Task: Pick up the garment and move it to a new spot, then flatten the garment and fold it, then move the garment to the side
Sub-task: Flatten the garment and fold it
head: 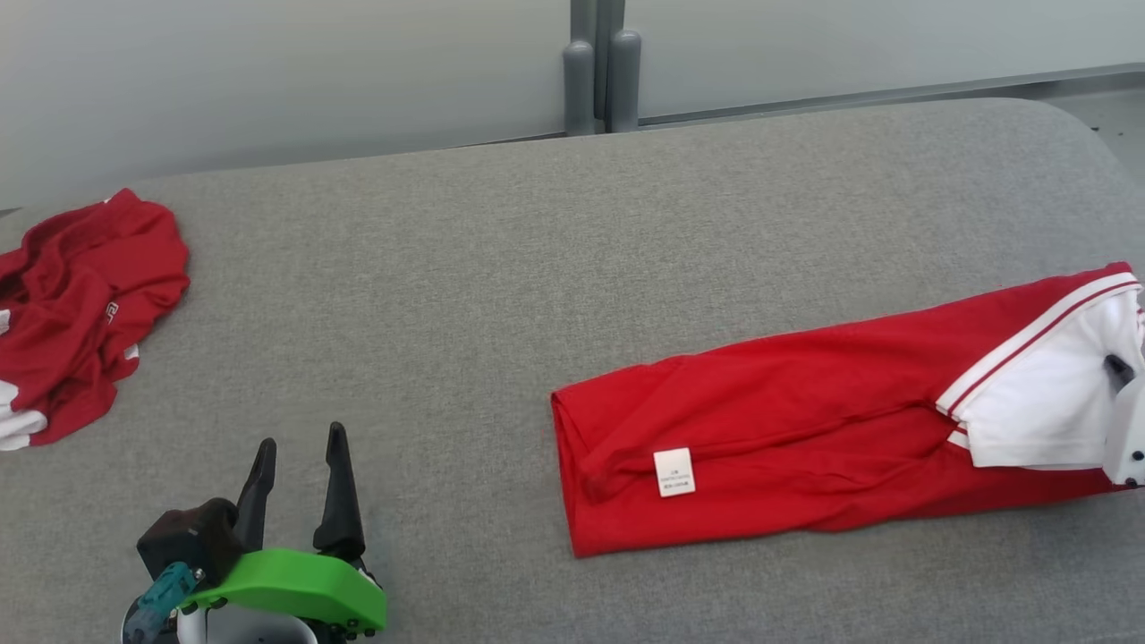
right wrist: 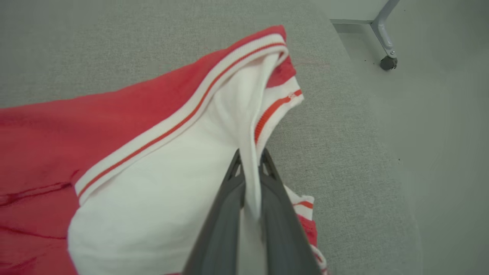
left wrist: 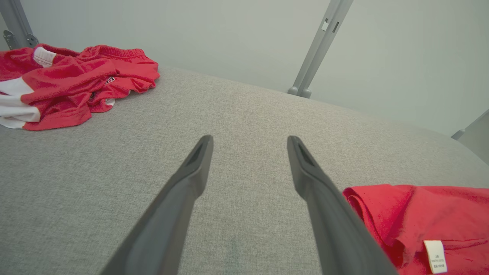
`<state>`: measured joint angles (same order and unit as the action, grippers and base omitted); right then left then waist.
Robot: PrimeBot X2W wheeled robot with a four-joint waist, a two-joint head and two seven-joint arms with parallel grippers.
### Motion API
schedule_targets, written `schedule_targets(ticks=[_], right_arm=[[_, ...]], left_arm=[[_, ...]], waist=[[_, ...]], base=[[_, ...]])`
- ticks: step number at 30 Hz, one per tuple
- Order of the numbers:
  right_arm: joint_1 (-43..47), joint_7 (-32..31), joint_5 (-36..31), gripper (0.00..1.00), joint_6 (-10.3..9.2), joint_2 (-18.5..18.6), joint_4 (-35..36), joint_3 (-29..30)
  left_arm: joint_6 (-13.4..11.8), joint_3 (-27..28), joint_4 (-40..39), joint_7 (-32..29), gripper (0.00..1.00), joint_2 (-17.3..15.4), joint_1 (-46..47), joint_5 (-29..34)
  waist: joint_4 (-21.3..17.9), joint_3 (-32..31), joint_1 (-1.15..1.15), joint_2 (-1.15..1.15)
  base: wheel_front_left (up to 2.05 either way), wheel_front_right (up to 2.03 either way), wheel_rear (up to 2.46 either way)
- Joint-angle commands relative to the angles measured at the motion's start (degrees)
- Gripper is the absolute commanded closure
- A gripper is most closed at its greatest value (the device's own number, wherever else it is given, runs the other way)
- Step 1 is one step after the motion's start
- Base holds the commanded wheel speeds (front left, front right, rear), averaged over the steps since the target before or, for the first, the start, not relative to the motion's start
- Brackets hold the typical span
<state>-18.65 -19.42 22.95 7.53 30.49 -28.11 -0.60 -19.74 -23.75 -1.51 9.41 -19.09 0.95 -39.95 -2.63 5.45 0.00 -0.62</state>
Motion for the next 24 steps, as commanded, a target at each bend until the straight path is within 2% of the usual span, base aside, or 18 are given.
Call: schedule_targets(ticks=[1, 9, 15, 19, 24], right_arm=[[-0.74, -0.28, -0.2, 1.0, -0.07, -0.65, 0.02, 0.88], [-0.38, -2.21, 2.53, 1.0, -0.07, -4.1, 6.53, 0.36], [2.47, -5.79, 7.12, 1.0, -0.07, -5.17, 16.5, -2.48], [4.23, -8.08, 8.48, 1.0, -0.06, -4.96, 23.93, -4.62], [6.31, -10.78, 8.76, 1.0, -0.04, -6.72, 31.99, -7.54]], left_arm=[[0.02, 0.09, 0.08, 0.15, 0.0, -0.12, 0.35, 0.02], [0.04, 0.0, 0.61, 0.21, 0.0, -0.3, 1.12, 0.02], [-0.11, -0.13, 0.77, 0.36, 0.0, -0.24, 0.81, -0.28], [-0.04, -0.27, 0.95, 0.49, 0.0, -0.01, 0.61, -0.46], [0.21, -0.6, 1.16, 0.47, 0.0, 0.25, 1.04, -0.6]], waist=[[-1.49, 0.41, 0.0, 0.62], [-3.48, 0.59, 0.0, 0.62], [-4.3, -0.1, 0.0, 0.62], [-4.5, -0.6, 0.0, 0.62], [-4.11, -0.95, 0.0, 0.62]], base=[[0.0, 0.0, 0.0], [0.0, 0.0, 0.0], [0.0, 0.0, 0.0], [0.0, 0.0, 0.0], [0.0, 0.0, 0.0]])
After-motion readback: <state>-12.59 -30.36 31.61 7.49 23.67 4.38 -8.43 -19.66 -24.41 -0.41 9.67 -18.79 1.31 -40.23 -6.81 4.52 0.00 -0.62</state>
